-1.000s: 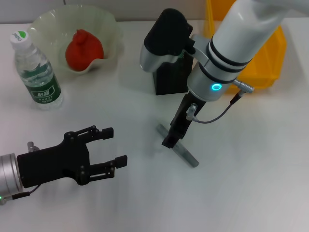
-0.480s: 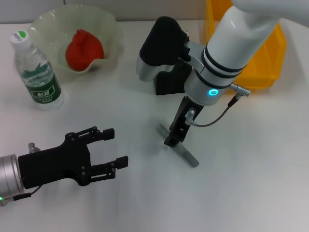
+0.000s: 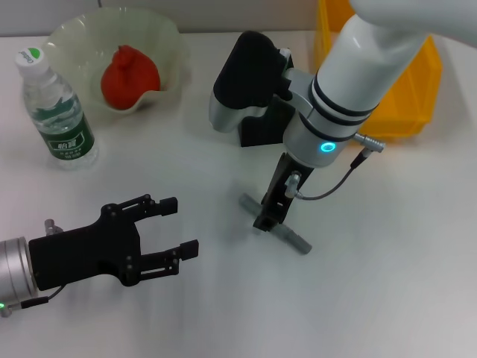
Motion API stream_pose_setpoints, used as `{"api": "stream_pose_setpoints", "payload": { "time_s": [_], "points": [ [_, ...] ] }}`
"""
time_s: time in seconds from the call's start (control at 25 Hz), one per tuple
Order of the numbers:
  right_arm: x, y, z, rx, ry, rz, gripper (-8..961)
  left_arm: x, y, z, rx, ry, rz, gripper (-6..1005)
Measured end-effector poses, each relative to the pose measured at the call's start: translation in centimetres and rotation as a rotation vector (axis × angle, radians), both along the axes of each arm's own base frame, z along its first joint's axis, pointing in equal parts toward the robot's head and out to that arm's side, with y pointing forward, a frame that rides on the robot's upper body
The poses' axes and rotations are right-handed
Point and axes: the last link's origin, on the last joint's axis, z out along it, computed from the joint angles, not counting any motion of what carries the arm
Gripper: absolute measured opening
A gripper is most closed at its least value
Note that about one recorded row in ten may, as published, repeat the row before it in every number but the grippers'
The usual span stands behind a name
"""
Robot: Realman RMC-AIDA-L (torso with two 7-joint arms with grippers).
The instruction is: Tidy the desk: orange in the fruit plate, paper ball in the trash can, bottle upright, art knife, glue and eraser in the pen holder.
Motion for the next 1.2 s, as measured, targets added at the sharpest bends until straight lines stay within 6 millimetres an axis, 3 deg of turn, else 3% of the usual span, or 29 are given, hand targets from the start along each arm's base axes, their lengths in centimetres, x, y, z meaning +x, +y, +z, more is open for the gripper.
{"api": "stream_pose_setpoints", "payload": {
  "time_s": [0.32,0.96,1.2],
  "points": [
    [0.18,-0.12,-0.17,-0.003,-0.009,0.006,307,0.07,0.00,0.02,-0.001,-0.002,-0.003,801],
    [0.47,-0.07,-0.20,0.002,-0.014,0.001,298,0.20,0.07,-0.05,-0.003,-0.003,-0.010,801],
    [0.65,-0.08,-0.19,-0.001,-0.020,0.000,202,0.43,0.14,-0.26,-0.008,-0.010,-0.016,801]
  ]
}}
